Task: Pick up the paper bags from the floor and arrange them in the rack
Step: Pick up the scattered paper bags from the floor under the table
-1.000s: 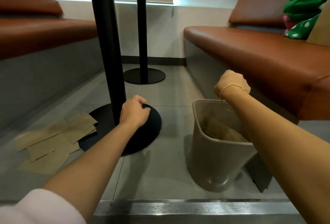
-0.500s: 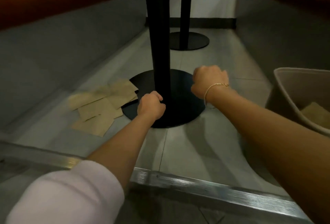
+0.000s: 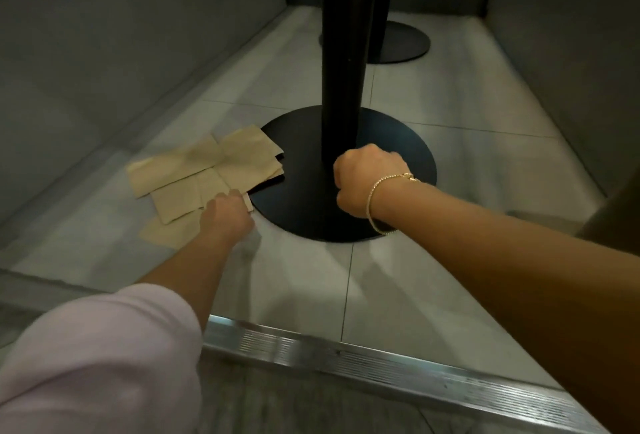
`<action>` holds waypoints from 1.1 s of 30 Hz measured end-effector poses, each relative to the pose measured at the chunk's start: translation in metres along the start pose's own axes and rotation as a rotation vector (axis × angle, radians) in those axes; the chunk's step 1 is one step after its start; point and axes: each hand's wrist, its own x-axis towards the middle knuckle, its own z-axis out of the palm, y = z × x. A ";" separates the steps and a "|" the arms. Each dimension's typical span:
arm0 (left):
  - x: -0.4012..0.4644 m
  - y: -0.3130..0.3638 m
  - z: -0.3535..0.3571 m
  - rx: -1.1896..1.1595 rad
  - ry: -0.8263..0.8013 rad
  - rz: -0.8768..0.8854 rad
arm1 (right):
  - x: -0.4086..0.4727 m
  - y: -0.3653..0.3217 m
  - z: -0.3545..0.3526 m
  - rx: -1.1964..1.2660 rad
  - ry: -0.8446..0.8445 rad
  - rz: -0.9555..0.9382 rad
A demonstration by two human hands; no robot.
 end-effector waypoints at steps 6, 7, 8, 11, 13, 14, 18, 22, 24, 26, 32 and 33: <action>0.017 -0.025 -0.006 0.076 -0.057 0.014 | 0.004 -0.004 -0.009 0.028 -0.040 0.017; 0.021 -0.025 -0.005 0.086 -0.060 0.020 | 0.005 0.001 -0.007 0.036 -0.049 0.027; 0.026 -0.023 -0.004 0.097 -0.052 0.028 | 0.009 0.006 -0.004 0.045 -0.057 0.034; 0.033 -0.014 0.001 0.111 -0.044 0.055 | 0.019 0.015 0.009 0.065 -0.120 0.049; 0.041 -0.005 0.007 0.083 -0.042 0.063 | 0.032 0.016 0.017 0.068 -0.157 0.045; 0.045 -0.001 0.009 0.071 -0.042 0.068 | 0.041 0.015 0.020 0.070 -0.171 0.041; 0.068 0.002 0.021 0.087 -0.021 0.091 | 0.073 0.008 0.029 0.050 -0.173 0.007; 0.084 -0.004 0.028 0.092 -0.014 0.087 | 0.094 0.010 0.036 0.020 -0.184 -0.017; 0.087 -0.006 0.029 0.138 -0.038 0.102 | 0.098 0.013 0.038 0.020 -0.210 -0.009; 0.089 -0.008 0.029 0.218 -0.042 0.122 | 0.100 0.016 0.041 0.022 -0.232 -0.005; 0.101 -0.003 0.023 0.317 0.024 0.224 | 0.110 0.014 0.046 0.023 -0.261 -0.018; 0.102 -0.001 0.024 0.331 0.007 0.223 | 0.111 0.012 0.047 0.025 -0.264 -0.022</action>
